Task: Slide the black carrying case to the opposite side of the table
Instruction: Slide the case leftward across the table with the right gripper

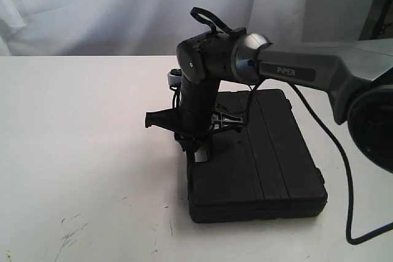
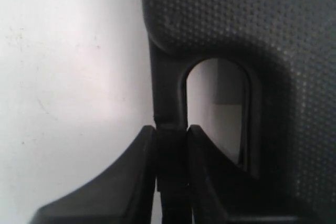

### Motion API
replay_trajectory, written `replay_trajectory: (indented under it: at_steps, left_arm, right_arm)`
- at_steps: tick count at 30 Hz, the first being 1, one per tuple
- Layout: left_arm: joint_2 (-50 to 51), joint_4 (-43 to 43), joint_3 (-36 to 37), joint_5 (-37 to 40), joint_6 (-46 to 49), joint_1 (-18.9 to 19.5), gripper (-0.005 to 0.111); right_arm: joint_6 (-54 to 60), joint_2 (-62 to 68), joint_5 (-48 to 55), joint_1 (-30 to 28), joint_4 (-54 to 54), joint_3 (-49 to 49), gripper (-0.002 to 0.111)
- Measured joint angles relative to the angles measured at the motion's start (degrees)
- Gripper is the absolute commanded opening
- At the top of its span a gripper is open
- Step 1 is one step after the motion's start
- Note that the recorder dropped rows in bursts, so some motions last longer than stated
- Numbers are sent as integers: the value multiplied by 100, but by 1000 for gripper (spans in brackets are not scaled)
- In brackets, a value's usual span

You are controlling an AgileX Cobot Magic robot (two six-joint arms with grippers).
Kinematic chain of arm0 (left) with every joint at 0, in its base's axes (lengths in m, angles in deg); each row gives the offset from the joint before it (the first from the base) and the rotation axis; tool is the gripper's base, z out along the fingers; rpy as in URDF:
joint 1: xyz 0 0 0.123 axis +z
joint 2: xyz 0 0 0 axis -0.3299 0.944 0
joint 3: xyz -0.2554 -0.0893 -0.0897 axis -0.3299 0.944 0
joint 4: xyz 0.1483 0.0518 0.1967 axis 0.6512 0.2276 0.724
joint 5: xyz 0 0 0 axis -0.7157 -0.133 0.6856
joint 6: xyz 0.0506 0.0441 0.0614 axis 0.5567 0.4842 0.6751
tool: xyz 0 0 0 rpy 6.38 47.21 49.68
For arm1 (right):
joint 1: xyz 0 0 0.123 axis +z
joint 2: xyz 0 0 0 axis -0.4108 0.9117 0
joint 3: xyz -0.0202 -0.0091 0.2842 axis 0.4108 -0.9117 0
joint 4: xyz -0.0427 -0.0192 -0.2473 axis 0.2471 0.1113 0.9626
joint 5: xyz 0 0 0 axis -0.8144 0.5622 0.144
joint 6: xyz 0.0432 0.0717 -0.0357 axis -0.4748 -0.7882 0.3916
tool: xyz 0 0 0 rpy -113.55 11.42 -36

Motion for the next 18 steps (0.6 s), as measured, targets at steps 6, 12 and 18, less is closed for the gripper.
replay_trajectory:
  at_steps: [6, 12, 18]
  left_arm:
    - [0, 0, 0, 0, 0, 0, 0]
    - [0, 0, 0, 0, 0, 0, 0]
    - [0, 0, 0, 0, 0, 0, 0]
  right_arm:
    - [-50, 10, -234, 70, -280, 0, 0]
    - [-120, 35, -468, 231, -366, 0, 0]
    - [-202, 48, -791, 334, -480, 0, 0]
